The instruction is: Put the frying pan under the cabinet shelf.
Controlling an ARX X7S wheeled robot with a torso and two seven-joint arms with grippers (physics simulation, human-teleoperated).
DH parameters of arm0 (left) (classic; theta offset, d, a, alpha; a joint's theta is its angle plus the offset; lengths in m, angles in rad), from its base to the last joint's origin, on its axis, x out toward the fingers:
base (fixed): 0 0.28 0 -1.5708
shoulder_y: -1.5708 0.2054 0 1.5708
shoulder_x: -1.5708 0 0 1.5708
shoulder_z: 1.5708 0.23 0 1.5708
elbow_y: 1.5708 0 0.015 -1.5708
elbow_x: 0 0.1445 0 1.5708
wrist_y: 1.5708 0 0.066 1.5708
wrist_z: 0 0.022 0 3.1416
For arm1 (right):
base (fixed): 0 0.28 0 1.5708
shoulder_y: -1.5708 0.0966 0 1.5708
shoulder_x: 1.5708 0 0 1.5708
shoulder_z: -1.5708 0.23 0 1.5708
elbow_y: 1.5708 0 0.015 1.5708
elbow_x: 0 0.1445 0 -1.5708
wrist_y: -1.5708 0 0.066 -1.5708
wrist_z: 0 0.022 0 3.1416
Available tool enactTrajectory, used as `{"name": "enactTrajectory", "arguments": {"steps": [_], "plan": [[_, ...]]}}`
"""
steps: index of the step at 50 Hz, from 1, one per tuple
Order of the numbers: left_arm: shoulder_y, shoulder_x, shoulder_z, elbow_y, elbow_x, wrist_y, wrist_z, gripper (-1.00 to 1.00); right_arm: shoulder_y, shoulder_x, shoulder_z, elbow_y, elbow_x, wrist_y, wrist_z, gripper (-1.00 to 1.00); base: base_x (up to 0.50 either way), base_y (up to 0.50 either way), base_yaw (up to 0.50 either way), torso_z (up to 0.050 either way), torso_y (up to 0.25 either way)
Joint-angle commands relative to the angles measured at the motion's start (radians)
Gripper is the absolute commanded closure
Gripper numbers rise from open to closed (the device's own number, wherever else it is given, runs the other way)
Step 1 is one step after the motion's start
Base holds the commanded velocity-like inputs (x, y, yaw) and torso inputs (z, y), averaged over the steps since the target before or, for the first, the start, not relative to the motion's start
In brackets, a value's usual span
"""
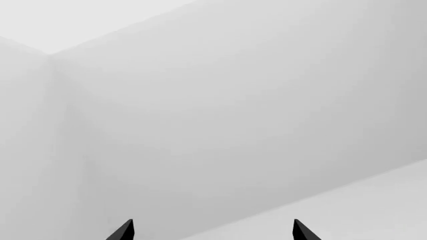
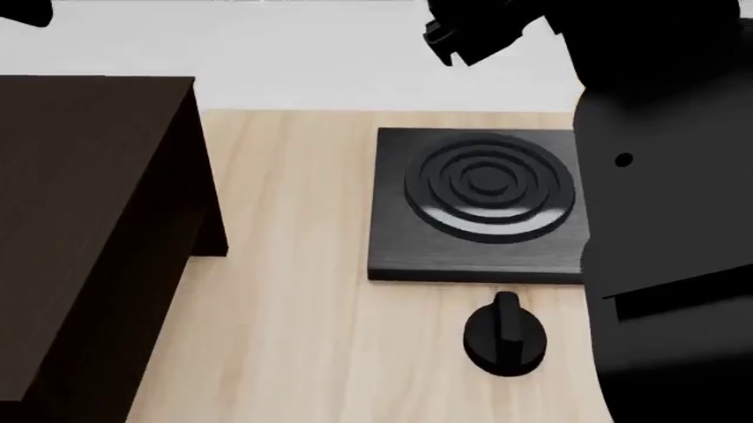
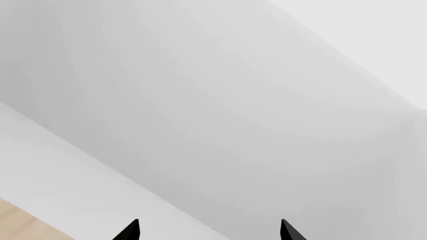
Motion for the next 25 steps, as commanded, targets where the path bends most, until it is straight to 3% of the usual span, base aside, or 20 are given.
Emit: {"name": "enactTrajectory", "arguments": {"steps": [1, 25], "plan": [[-0.008, 0.000, -0.002, 0.002, -0.007, -0.004, -0.003, -1.00, 0.000, 0.003, -0.001, -0.005, 0.005, 0.005, -0.002, -1.00, 0.50, 0.00, 0.00, 0.000, 0.000], [-0.021, 0.005, -0.006, 0.006, -0.025, -0.009, -0.009, -1.00, -0.015, 0.010, 0.007, -0.021, 0.016, 0.011, -0.005, -1.00, 0.50, 0.00, 0.00, 0.000, 0.001]]}}
